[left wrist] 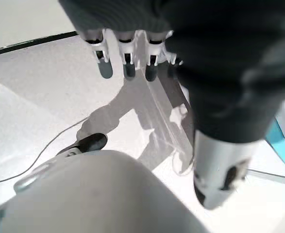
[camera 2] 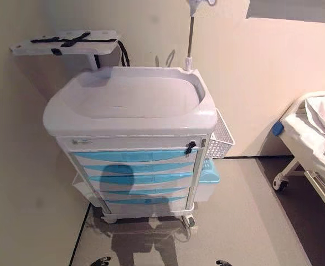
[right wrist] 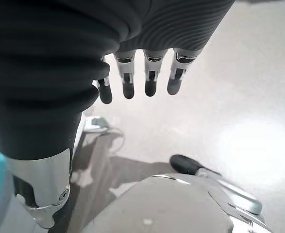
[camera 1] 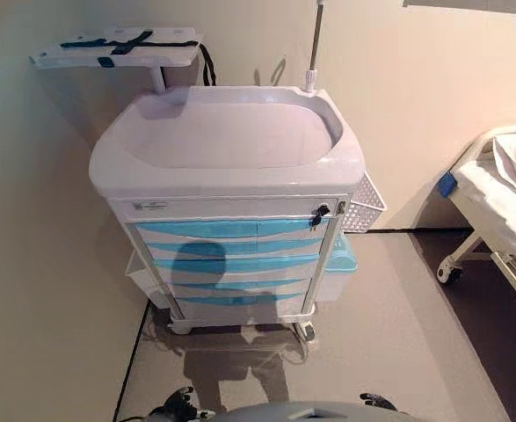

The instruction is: Open the drawer and pick up the medicine

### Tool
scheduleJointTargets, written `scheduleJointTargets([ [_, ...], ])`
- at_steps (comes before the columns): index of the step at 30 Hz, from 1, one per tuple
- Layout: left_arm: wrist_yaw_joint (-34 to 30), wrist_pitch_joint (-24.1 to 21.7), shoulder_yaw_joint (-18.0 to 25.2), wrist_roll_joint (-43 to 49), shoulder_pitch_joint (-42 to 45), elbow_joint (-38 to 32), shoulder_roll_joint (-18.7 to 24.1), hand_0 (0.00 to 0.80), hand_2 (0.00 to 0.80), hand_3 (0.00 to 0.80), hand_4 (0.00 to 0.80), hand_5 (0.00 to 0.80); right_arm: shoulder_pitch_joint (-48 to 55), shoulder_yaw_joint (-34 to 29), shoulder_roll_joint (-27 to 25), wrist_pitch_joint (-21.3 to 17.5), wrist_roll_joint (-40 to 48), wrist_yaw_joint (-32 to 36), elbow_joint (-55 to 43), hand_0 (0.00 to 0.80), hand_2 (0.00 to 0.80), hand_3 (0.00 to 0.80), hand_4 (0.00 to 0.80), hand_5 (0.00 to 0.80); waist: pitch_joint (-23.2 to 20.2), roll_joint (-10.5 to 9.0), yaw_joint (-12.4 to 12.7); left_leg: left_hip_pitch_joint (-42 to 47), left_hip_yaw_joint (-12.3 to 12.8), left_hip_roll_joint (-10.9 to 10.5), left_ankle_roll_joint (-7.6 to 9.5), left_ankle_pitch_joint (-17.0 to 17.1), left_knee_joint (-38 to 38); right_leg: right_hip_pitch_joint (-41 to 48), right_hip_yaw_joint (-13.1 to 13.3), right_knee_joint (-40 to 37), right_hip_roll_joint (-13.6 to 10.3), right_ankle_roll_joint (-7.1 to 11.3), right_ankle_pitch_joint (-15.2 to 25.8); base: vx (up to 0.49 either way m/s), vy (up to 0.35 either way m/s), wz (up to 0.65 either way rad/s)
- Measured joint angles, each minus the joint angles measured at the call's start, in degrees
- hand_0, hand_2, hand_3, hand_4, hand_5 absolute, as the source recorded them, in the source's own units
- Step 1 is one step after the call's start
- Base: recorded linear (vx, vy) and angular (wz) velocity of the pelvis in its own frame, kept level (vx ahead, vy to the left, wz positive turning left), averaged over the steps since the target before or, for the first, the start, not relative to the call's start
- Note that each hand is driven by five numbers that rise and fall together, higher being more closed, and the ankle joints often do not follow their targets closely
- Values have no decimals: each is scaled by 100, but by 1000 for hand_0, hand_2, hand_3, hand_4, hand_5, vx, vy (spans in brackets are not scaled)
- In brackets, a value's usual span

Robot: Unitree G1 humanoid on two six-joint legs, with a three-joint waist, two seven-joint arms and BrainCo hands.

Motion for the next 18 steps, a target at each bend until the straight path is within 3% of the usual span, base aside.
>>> scheduleJointTargets([
  [18, 1, 0, -12, -130, 0, 9, -3, 0, 0, 0, 0, 0, 0, 0, 7, 0, -3, -3, 1, 0, 0, 0, 0, 0, -4, 2, -1, 0, 7, 0, 0, 0, 0, -3, 4, 0, 0, 1, 1, 0, 0, 0],
])
